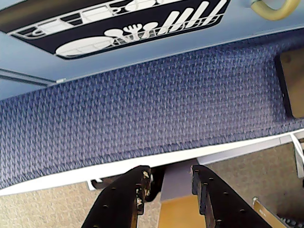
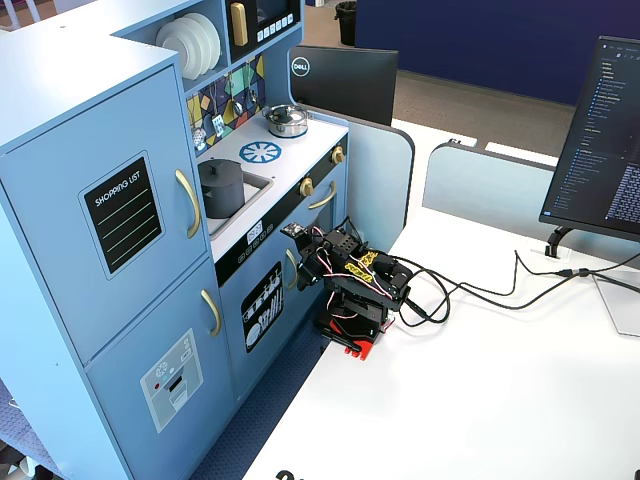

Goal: Take off the lid from the gray recipient and place it on the counter

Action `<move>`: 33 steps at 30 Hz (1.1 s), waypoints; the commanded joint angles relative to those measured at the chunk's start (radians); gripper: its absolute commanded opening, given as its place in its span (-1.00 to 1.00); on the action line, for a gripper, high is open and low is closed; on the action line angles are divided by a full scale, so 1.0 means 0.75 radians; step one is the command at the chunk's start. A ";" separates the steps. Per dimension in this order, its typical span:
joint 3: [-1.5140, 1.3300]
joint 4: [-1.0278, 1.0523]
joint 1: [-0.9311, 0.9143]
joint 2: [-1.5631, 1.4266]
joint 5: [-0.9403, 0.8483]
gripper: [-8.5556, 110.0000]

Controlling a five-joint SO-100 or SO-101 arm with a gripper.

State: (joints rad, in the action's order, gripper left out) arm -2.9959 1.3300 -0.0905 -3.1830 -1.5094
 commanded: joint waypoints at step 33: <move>1.082 -1.493 0.006 0.789 -0.235 -0.58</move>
State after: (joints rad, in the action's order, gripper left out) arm -2.2534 0.2746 -0.0813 -2.6323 -1.6935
